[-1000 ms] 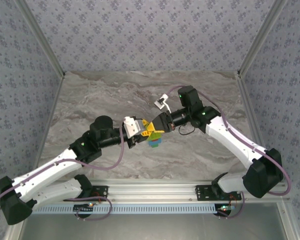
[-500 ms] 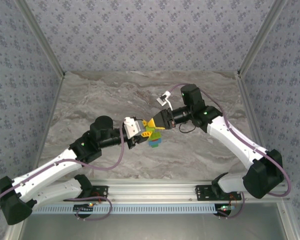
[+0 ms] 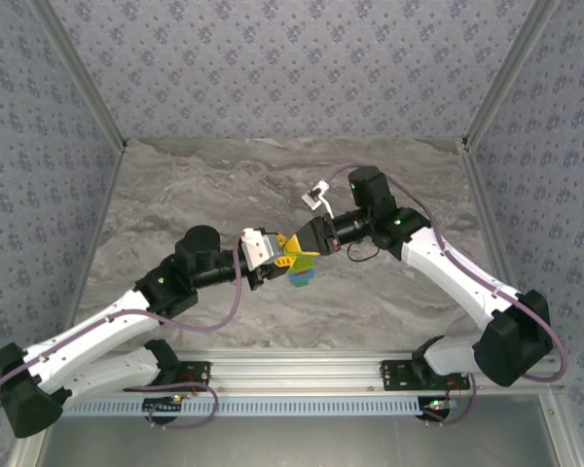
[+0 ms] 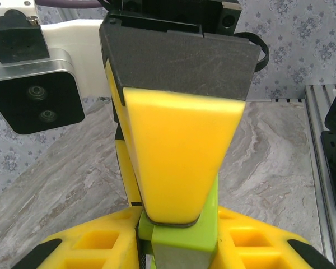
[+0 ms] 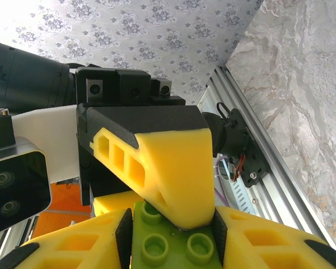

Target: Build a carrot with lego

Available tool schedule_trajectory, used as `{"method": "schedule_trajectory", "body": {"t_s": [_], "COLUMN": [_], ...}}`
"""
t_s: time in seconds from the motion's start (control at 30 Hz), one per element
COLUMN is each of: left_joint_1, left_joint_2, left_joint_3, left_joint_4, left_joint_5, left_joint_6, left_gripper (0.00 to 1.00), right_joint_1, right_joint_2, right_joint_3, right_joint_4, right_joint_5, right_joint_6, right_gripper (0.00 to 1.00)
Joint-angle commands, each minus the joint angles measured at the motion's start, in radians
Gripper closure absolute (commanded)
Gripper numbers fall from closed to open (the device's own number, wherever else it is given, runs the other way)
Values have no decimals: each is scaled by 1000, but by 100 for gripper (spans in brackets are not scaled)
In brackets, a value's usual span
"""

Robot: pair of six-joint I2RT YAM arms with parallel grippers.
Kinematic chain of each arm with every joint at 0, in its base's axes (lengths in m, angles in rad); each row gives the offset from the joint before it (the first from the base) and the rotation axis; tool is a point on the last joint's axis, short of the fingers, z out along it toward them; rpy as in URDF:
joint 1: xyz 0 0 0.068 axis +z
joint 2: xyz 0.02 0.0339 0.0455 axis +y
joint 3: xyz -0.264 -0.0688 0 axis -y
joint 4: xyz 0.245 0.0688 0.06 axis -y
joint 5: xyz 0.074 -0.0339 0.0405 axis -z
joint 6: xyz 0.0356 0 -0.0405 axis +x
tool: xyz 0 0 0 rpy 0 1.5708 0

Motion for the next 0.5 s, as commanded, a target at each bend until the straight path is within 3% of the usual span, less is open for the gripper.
{"method": "schedule_trajectory", "body": {"t_s": [0.0,0.3,0.47], "left_joint_1": [-8,-8,-7], "left_joint_2": [-25,-23,-23], "left_joint_3": [10,11,12], "left_joint_4": [0,-4,-6], "left_joint_5": [13,12,12], "left_joint_6": [9,11,11], "left_gripper": [70,70,70], "right_joint_1": [10,23,32], "right_joint_2": [-17,-14,-15], "right_joint_3": [-5,4,11], "right_joint_4": [-22,-63,-101], "right_joint_5": [-24,-46,-55], "right_joint_6": [-9,-66,-94], "right_gripper": [57,63,58]}}
